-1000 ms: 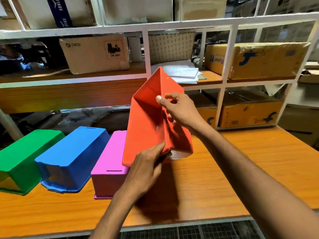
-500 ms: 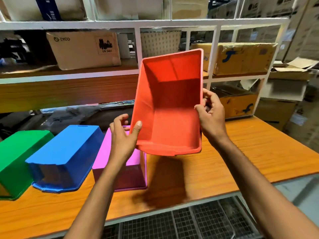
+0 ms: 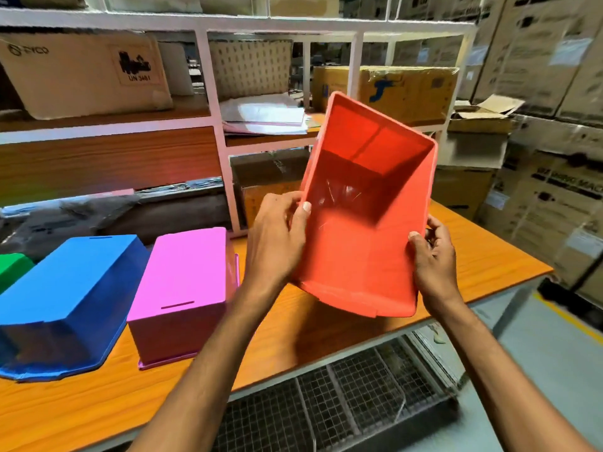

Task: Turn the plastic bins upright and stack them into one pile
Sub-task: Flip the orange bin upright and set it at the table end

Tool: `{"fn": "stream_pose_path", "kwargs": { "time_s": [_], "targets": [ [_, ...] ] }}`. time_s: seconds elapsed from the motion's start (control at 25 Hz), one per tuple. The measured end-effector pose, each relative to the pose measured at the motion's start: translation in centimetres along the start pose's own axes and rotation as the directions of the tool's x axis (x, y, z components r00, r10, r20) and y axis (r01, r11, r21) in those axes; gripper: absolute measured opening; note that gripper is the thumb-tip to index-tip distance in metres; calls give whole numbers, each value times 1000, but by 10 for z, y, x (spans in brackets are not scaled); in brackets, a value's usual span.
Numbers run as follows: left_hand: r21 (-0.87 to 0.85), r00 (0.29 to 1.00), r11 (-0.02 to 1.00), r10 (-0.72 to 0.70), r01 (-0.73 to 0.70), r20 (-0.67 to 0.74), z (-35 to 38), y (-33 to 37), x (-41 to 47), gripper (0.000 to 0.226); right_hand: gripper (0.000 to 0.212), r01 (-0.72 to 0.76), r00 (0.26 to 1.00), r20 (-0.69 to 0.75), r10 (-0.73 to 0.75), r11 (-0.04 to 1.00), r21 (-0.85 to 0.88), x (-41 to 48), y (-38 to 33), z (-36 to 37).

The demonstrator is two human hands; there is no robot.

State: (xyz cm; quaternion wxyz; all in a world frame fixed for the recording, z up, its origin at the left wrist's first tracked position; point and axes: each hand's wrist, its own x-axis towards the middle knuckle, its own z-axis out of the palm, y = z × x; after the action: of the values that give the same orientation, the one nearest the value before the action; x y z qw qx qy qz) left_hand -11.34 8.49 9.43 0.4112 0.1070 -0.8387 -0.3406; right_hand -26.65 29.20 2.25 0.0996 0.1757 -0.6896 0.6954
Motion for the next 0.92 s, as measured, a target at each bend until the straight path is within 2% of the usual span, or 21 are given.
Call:
{"fn": "stream_pose_path", "kwargs": {
  "time_s": [0.2, 0.32, 0.4, 0.48, 0.56, 0.64, 0.68, 0.76, 0.8, 0.92],
  "targets": [
    [253, 982, 949, 177, -187, 63, 90, 106, -36, 30, 25, -287, 954, -75, 291, 956, 68, 23, 49, -79],
    [269, 979, 946, 145, -179, 143, 135, 143, -39, 28, 18, -422, 899, -49, 436, 889, 180, 27, 57, -130],
    [207, 976, 975, 31, -77, 214, 166, 155, -25, 31, 16, -493, 865, 23, 501, 843, 212, 36, 59, -178],
    [102, 942, 988, -146, 120, 302, 196, 161, -5, 34, 21, -577, 816, 106, 568, 791, 203, 53, 54, -227],
    [-63, 836, 906, -359, 419, 414, 224, 159, 13, 27, 17, -668, 743, 186, 643, 727, 157, 77, 45, -273],
    [-139, 684, 744, -501, 653, 529, 252, 148, 22, 25, 50, -741, 669, 214, 712, 660, 120, 101, 35, -310],
    [-135, 631, 694, -534, 707, 563, 264, 142, 24, 29, 54, -766, 639, 231, 733, 632, 113, 113, 32, -321],
    [-131, 580, 637, -571, 760, 581, 286, 131, 23, 20, 18, -774, 631, 267, 728, 616, 146, 134, 18, -335],
    [-129, 562, 615, -590, 778, 580, 295, 130, 21, 14, 7, -771, 633, 266, 727, 622, 137, 144, 15, -340],
    [-94, 517, 573, -644, 814, 564, 319, 120, 13, 14, 8, -772, 627, 316, 712, 622, 130, 174, 22, -345]
  ]
}}
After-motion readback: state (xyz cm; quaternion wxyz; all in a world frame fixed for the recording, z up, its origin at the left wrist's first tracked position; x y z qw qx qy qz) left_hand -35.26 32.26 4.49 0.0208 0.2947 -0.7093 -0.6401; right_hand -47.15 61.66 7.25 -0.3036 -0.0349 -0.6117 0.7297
